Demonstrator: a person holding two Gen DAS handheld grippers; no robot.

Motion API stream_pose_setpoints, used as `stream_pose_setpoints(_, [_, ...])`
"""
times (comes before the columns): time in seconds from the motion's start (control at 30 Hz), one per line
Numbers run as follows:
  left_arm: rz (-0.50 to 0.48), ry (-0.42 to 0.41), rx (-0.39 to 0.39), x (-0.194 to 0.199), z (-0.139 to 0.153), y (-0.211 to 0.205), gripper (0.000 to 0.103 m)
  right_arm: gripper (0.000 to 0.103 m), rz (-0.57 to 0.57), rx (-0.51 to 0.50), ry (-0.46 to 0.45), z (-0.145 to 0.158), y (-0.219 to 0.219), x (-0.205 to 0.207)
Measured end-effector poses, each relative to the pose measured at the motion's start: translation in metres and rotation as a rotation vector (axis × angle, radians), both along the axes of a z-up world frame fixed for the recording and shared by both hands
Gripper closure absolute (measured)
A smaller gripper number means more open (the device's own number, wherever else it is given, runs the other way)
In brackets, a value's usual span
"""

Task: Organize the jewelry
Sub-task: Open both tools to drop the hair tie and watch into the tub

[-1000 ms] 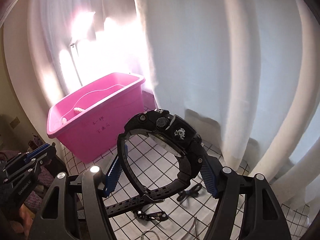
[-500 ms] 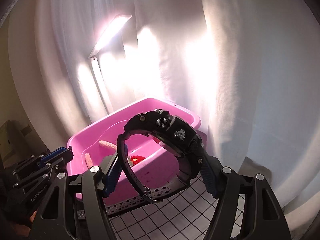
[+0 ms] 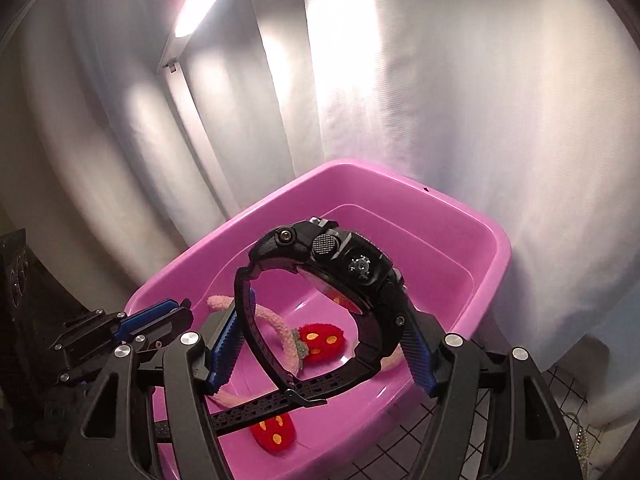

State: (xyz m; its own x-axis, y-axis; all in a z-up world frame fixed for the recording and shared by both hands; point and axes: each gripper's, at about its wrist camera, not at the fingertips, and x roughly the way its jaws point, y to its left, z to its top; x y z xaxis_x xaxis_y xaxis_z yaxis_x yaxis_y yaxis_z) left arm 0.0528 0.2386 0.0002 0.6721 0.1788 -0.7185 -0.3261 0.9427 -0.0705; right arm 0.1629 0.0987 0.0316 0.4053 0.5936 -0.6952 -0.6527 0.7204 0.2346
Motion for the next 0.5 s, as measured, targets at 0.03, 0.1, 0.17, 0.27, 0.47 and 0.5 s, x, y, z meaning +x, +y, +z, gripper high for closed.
stream_pose_setpoints(0.03, [-0.005,0.022,-0.018,0.004,-0.004,0.004,0.088,0.037,0.005,-0.019,0.020,-0.004,0.006,0.004])
stream_pose_setpoints(0.1, [-0.011,0.066,-0.049,0.010,-0.012,0.012,0.088,0.037,0.008,-0.052,0.062,-0.013,0.017,0.014])
stream_pose_setpoints(0.17, [-0.018,0.102,-0.069,0.017,-0.018,0.017,0.088,0.037,0.007,-0.084,0.099,-0.021,0.024,0.023])
stream_pose_setpoints(0.27, [-0.033,0.161,-0.121,0.028,-0.028,0.026,0.087,0.037,0.009,-0.132,0.143,-0.034,0.037,0.035])
stream_pose_setpoints(0.47, [-0.041,0.246,-0.152,0.039,-0.042,0.034,0.086,0.036,0.009,-0.231,0.183,-0.055,0.053,0.045])
stream_pose_setpoints(0.5, [-0.041,0.250,-0.151,0.039,-0.042,0.035,0.085,0.036,0.013,-0.236,0.184,-0.056,0.055,0.045])
